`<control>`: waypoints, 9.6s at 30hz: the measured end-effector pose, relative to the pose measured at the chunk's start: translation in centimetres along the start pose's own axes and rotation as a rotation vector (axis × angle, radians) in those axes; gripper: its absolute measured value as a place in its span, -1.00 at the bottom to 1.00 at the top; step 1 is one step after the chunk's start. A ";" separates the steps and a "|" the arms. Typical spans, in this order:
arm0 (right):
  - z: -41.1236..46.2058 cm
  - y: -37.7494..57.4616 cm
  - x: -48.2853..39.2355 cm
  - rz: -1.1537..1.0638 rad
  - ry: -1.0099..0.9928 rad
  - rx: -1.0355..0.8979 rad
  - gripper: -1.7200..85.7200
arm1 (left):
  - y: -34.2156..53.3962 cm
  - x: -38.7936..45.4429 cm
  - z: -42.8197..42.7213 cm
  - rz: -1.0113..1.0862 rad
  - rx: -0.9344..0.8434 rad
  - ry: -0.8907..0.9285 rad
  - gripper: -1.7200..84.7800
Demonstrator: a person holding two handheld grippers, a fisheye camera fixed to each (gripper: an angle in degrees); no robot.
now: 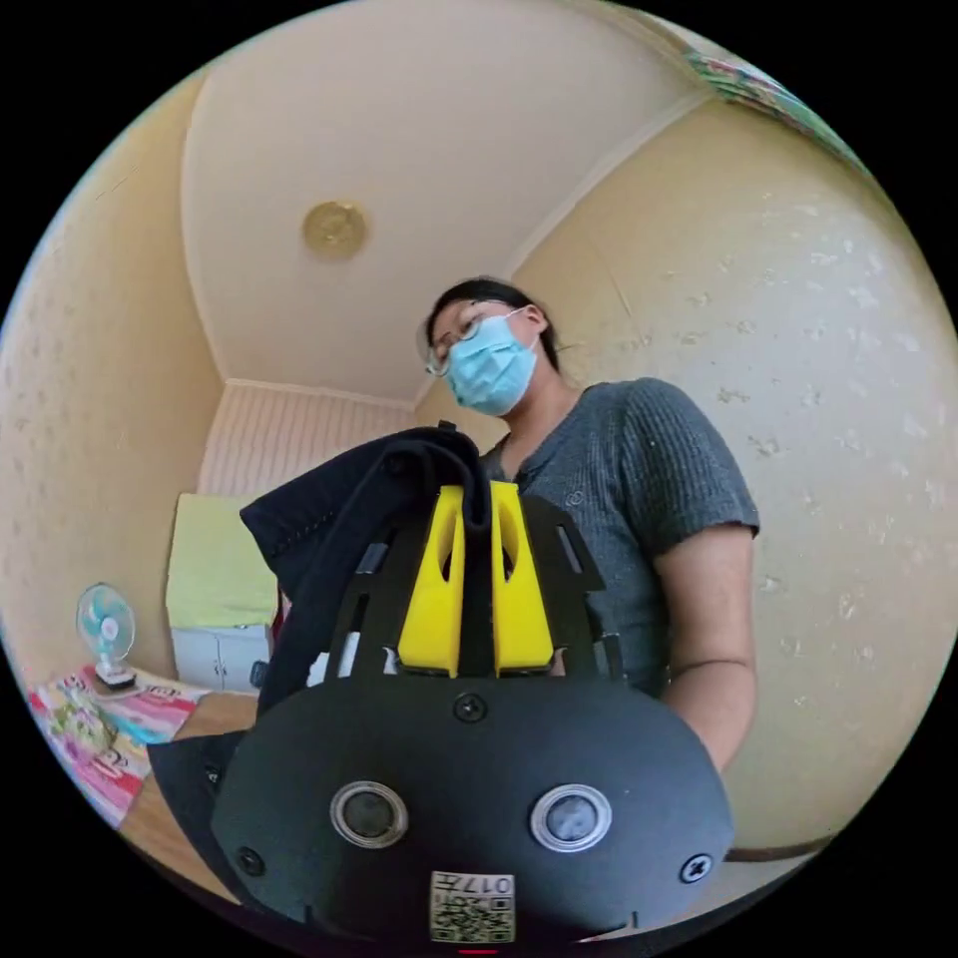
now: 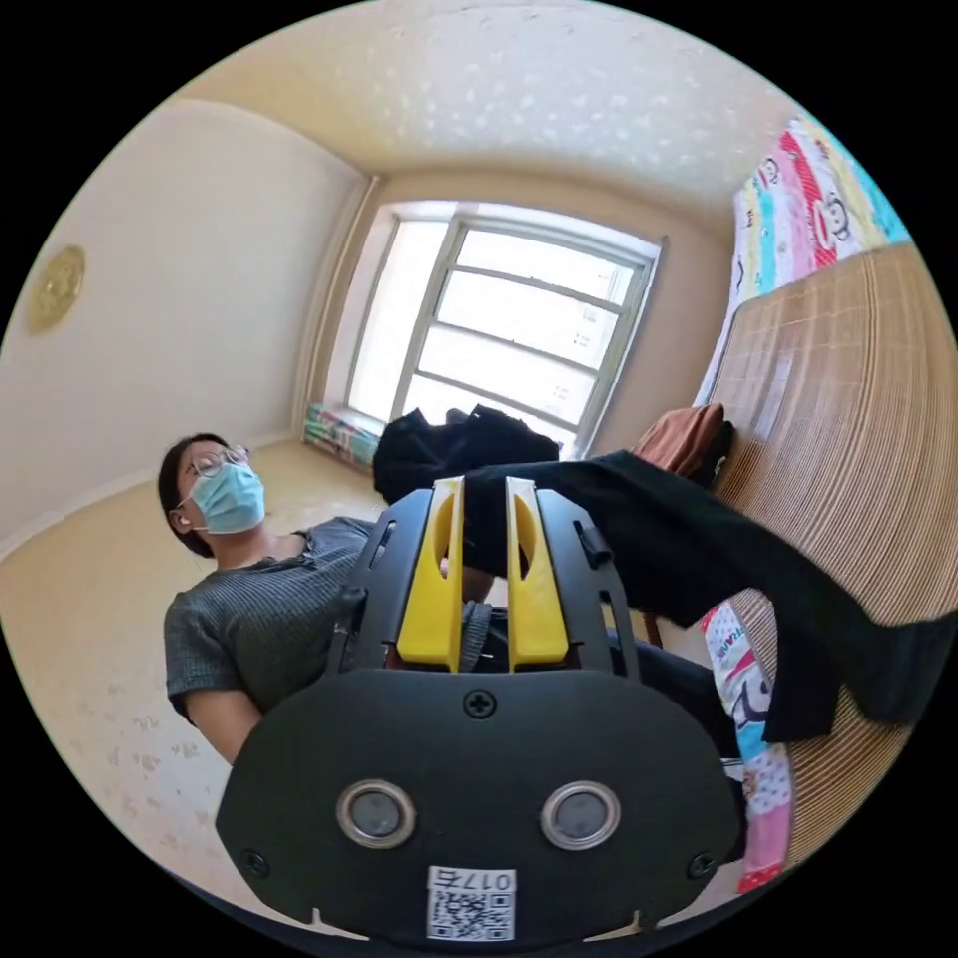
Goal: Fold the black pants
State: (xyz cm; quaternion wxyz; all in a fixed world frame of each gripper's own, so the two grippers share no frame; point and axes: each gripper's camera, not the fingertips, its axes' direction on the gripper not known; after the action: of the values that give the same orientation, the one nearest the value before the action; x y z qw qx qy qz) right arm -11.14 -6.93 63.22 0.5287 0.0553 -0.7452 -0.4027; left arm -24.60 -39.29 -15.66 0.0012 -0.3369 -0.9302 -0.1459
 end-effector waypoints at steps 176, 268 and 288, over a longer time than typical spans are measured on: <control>-36.0 5.3 -10.0 0.854 0.887 0.349 -0.89 | 16.4 35.7 -33.6 -2.185 0.653 -1.891 -0.66; -35.1 9.3 -8.2 0.741 1.175 0.301 -0.90 | 14.8 25.4 -36.0 -2.103 0.603 -1.874 -0.75; -24.9 38.7 -13.1 1.158 0.638 1.047 -0.95 | 16.7 35.4 -52.2 -1.895 0.815 -1.917 -0.60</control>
State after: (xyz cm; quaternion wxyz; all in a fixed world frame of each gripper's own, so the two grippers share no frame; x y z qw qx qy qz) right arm 28.58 12.15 81.81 0.7429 0.0132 -0.5613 0.3644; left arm -46.50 -19.12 42.37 -0.6253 0.4655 -0.4169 0.4674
